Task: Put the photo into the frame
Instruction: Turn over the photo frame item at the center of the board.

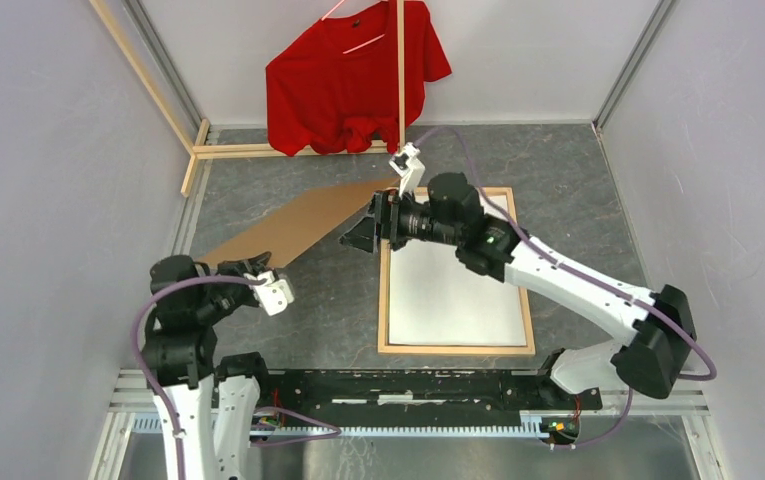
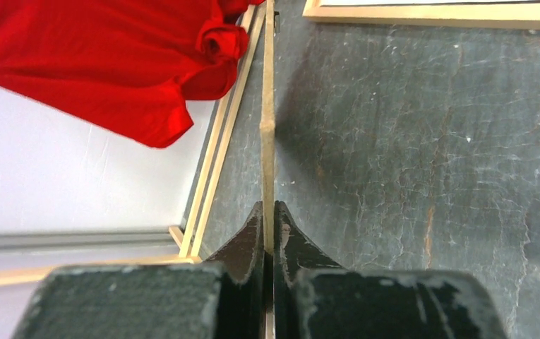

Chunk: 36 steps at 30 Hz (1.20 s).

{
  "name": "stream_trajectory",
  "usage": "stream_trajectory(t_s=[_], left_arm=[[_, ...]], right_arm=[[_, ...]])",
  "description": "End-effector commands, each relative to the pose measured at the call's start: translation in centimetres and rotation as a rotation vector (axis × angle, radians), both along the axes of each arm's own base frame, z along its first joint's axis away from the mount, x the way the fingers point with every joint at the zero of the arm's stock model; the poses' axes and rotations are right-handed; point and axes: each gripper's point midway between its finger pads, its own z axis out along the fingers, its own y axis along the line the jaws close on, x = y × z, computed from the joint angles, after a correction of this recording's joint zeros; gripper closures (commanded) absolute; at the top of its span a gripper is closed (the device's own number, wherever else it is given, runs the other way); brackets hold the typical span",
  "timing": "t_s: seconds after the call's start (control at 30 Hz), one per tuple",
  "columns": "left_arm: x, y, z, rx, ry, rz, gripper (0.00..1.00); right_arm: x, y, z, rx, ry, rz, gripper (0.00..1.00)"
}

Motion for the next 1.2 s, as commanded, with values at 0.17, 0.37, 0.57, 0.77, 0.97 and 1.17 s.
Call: stream_trajectory(t_s=[0.17, 0.37, 0.57, 0.77, 0.97, 1.17], left_arm=[[-2.8, -1.9, 4.6, 0.206, 0.037, -0.268, 0.98], [-4.0, -1.9, 5.7, 0.272, 0.014, -0.297, 0.98], [-4.5, -2.0, 5.9, 0.3, 0.0, -0.32, 0.98], [-4.6, -2.0, 5.9, 0.306, -0.007, -0.321, 0.98], [-4.7, -2.0, 5.8, 0.308, -0.01, -0.321, 0.98], [-4.7, -2.1, 5.7, 0.312, -0.012, -0.328, 0.98]], right_arm=[[0.2, -5.1, 4.9, -0.409, -1.091, 0.292, 0.04], [-1.2, -4.5, 2.8, -0.389, -1.287, 0.451, 0.02], [-3.1, -2.4, 0.9, -0.306, -1.355, 0.572, 0.02], [-4.1, 0.3, -1.5, -0.353, -1.402, 0.598, 0.06], [-1.9, 1.9, -3.1, -0.461, -1.423, 0.508, 0.19], [0.8, 2.2, -2.6, -0.516, -1.46, 0.347, 0.4]])
